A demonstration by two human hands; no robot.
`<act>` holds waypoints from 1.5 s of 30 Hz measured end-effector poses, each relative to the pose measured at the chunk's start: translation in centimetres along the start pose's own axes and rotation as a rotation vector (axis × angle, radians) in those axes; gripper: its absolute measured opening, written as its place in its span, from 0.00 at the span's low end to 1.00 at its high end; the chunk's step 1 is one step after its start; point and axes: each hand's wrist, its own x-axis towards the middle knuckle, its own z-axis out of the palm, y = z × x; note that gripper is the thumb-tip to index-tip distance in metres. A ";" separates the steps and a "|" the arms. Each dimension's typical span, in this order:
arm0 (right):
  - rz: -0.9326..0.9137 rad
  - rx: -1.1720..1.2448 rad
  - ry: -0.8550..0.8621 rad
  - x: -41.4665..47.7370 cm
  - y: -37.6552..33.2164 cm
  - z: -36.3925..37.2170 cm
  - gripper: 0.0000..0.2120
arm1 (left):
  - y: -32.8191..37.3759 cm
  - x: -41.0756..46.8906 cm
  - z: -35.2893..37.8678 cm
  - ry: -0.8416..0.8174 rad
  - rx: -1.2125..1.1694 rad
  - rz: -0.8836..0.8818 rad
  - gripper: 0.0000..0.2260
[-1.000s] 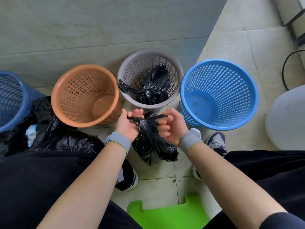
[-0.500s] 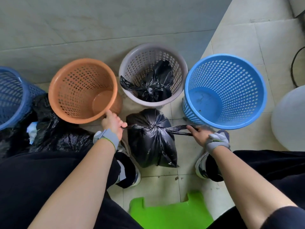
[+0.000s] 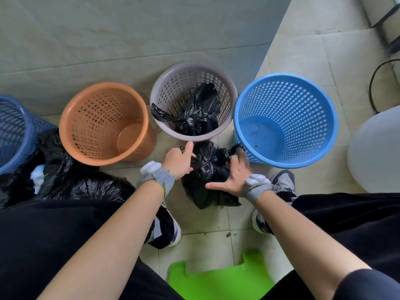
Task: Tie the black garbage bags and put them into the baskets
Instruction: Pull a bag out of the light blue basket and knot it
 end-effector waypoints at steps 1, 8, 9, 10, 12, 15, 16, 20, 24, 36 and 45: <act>-0.004 -0.009 0.023 0.0 -0.5 0.4 0.55 | 0.2 -0.3 -0.1 -0.083 -0.077 -0.012 0.26; -0.103 0.055 -0.051 0.0 -1.3 -1.4 0.13 | 2.4 -3.2 -0.5 -0.277 -0.314 0.167 0.22; -0.127 0.034 -0.065 -0.1 -1.4 -1.9 0.10 | 2.7 -3.4 -0.9 -0.237 -0.333 0.174 0.22; -0.130 0.024 -0.069 -0.6 -1.7 -2.5 0.07 | 2.7 -3.5 -1.2 -0.185 -0.347 0.174 0.22; -0.112 0.074 -0.035 -1.2 -1.9 -3.4 0.05 | 2.8 -3.5 -1.8 -0.084 -0.368 0.159 0.25; -0.119 0.159 0.146 -2.4 -2.1 -5.5 0.10 | 2.8 -3.6 -2.8 0.086 -0.416 0.147 0.25; -0.128 0.194 0.208 -2.9 -2.3 -6.6 0.10 | 3.0 -3.6 -3.1 0.137 -0.426 0.150 0.25; -0.115 0.394 0.508 -5.1 -2.3 -11.5 0.07 | 3.1 -3.3 -4.4 0.356 -0.540 0.154 0.28; 0.097 0.731 0.796 -5.8 -1.0 -15.2 0.14 | 2.5 -2.4 -4.5 0.411 -0.373 0.109 0.25; 0.793 1.209 0.734 3.5 7.1 -16.2 0.28 | 0.7 2.6 -2.7 0.142 0.120 0.005 0.31; 0.821 0.811 0.399 6.0 6.3 -12.7 0.46 | 0.2 4.5 -1.6 0.097 0.007 0.015 0.36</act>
